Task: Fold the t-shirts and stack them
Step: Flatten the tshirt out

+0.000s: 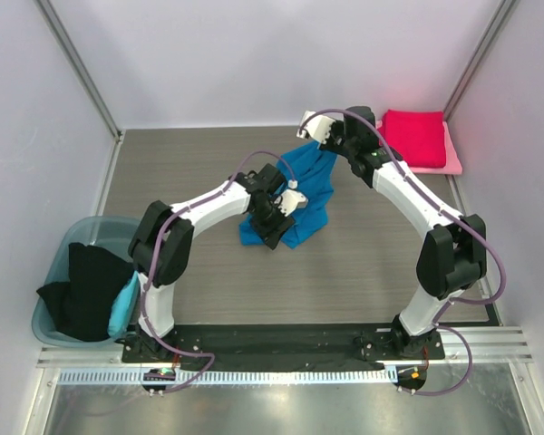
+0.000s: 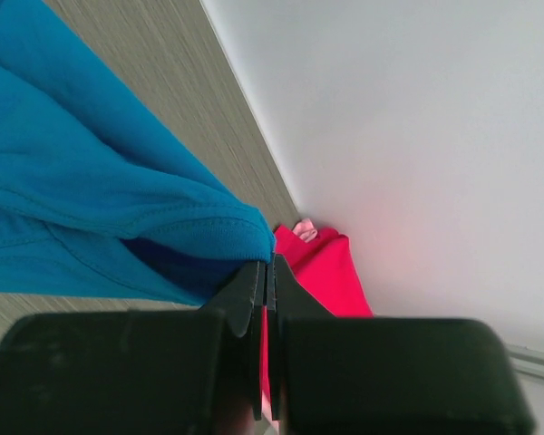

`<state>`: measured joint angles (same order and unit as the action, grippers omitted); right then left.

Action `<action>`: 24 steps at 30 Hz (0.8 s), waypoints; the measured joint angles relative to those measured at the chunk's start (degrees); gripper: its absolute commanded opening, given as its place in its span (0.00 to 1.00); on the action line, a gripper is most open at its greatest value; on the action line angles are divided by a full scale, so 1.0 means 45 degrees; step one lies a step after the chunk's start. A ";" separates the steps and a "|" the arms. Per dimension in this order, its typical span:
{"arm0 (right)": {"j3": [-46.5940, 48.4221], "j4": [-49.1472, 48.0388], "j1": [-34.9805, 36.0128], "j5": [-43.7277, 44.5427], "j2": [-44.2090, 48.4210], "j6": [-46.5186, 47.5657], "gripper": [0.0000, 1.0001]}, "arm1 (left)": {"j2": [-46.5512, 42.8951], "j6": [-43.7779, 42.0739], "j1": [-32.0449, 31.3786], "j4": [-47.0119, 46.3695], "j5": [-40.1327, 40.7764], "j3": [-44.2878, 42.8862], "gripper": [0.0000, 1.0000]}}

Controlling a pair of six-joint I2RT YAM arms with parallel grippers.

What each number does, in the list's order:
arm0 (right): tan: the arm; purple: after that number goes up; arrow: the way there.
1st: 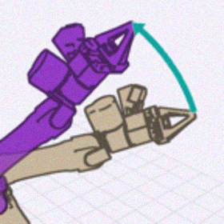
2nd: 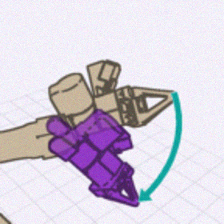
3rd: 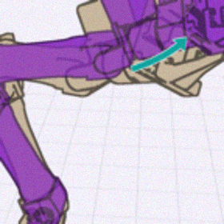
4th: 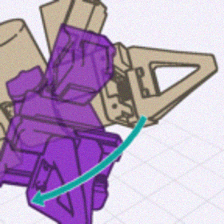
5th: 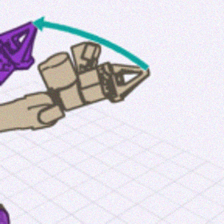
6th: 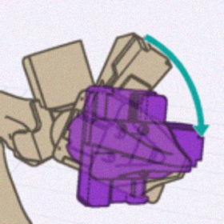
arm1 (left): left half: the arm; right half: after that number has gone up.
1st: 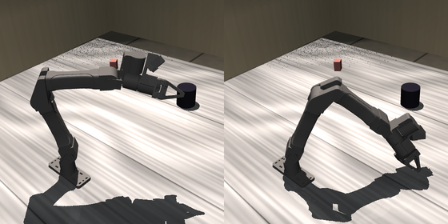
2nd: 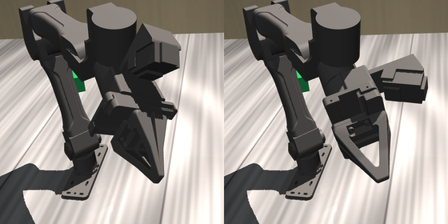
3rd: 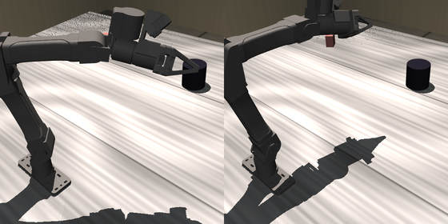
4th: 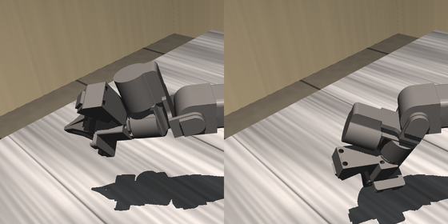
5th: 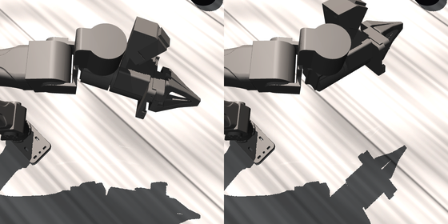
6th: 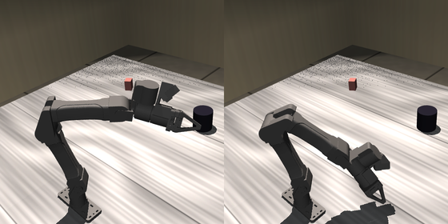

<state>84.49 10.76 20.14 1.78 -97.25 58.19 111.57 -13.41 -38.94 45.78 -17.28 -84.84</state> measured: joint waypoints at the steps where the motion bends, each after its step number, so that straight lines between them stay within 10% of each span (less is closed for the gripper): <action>1: -0.0044 0.0000 -0.0068 -0.0010 0.0000 -0.0019 0.01 | 0.0151 0.0024 0.0000 -0.0015 0.0155 -0.0131 0.53; 24: -0.0160 -0.0005 -0.0583 -0.0199 0.0000 -0.0685 0.01 | 0.2064 0.0243 -0.0199 -0.0248 0.1224 -0.1583 0.38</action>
<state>83.77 10.74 17.52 0.89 -97.25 55.11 120.86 -12.32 -39.83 44.66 -11.77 -91.96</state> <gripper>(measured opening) 0.029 0.462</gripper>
